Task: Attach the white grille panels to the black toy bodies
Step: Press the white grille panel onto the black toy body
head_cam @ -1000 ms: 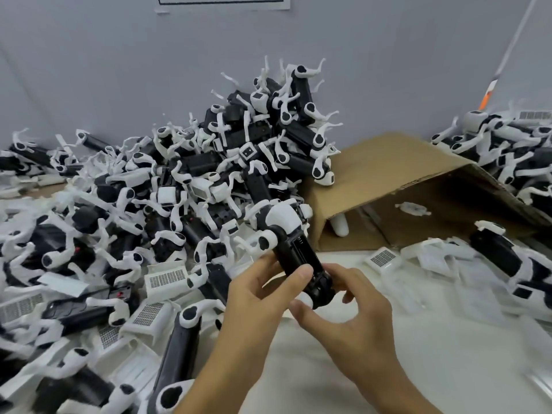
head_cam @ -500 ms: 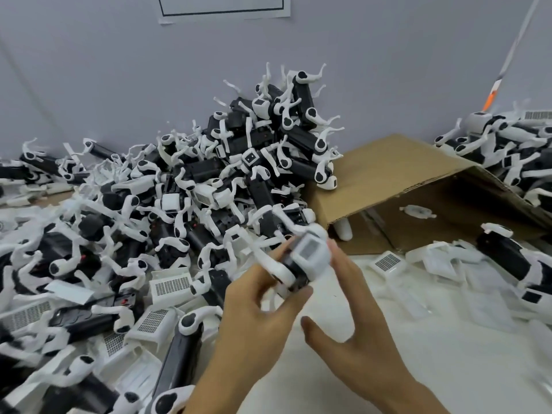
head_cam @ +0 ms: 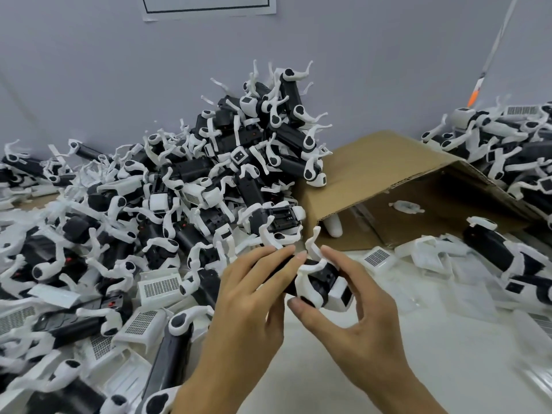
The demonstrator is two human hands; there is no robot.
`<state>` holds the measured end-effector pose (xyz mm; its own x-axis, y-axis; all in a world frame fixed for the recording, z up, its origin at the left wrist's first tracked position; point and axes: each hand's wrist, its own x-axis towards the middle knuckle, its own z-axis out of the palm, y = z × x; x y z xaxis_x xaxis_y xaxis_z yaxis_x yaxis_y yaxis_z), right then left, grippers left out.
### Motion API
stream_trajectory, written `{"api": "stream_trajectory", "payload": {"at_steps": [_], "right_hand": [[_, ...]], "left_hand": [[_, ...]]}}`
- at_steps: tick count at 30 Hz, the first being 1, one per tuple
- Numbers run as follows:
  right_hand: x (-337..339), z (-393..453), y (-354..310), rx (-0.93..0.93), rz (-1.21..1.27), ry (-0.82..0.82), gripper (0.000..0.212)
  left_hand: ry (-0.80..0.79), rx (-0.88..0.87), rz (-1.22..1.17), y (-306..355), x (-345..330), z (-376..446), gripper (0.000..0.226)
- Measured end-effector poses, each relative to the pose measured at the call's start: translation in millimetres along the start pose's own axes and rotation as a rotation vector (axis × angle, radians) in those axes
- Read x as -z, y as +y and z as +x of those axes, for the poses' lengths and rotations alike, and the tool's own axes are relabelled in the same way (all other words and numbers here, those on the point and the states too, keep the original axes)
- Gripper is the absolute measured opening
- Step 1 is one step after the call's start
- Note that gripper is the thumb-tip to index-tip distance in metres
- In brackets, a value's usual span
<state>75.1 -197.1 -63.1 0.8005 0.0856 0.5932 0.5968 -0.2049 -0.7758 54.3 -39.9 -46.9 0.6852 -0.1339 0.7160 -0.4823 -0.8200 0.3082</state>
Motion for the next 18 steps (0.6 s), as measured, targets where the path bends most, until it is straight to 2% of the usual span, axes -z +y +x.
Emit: {"api": "stream_trajectory", "payload": {"at_steps": [3,6,9,11,14,16,18], "right_hand": [[0.4,-2.6,0.1,-0.074,0.062,-0.062,0.065],[-0.1,-2.4,-2.6,-0.094,0.096,-0.012,0.060],[0.4,2.0,-6.3,-0.198,0.223,0.040,0.049],[1.7,4.6,-7.0,-0.271,0.296,0.082,0.051],[1.1,7.0,-4.6,-0.303,0.422,0.146,0.080],[0.5,7.7,-4.8,-0.289,0.491,0.139,0.089],[1.3,5.1,-5.3,-0.217,0.467,0.109,0.090]], "left_hand": [[0.021,-0.012,0.020,-0.1,-0.7,-0.5,0.069],[0.035,-0.030,0.022,-0.3,-2.4,-1.0,0.066],[0.053,-0.041,0.100,3.8,-6.5,-0.9,0.071],[0.145,-0.075,0.118,3.3,-10.1,-1.8,0.071],[0.282,-0.052,-0.167,1.8,-9.9,-2.3,0.058],[0.343,0.129,-0.441,5.9,-3.5,-0.3,0.048],[0.393,0.408,-0.840,10.9,3.3,3.5,0.031]]}}
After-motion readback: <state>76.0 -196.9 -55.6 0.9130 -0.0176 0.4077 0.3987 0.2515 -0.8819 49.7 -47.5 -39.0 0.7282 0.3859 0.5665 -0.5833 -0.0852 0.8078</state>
